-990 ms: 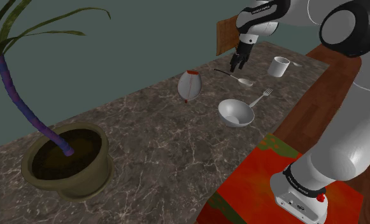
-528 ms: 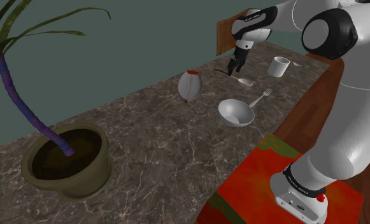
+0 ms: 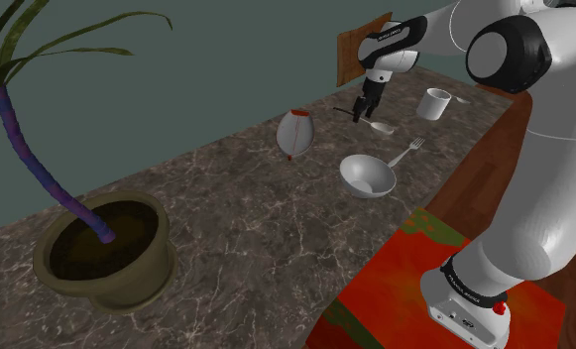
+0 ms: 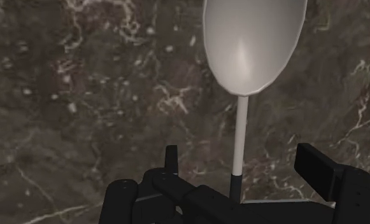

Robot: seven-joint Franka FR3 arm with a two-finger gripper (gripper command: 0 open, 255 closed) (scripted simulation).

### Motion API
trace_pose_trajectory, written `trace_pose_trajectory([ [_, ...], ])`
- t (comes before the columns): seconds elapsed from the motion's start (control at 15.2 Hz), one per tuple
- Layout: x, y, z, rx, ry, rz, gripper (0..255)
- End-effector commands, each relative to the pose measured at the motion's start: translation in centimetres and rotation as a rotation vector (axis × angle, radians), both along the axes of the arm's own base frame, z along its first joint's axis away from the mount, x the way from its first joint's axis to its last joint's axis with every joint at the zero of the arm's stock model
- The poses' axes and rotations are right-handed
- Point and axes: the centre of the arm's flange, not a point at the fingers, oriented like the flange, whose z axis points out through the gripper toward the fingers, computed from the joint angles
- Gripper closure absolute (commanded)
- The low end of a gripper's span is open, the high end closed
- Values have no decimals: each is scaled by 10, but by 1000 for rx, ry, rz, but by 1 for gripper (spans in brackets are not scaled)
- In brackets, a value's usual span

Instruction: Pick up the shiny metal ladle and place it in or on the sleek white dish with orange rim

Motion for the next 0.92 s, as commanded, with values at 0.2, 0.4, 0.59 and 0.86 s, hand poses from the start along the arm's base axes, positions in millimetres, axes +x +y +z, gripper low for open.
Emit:
trace_pose_trajectory([
  [0.2, 0, 0, 0, 0, 0, 0, 255],
  [0.4, 0, 0, 0, 0, 0, 0, 255],
  [0.59, 0, 0, 0, 0, 0, 0, 255],
  [0.86, 0, 0, 11, 0, 0, 0, 255],
])
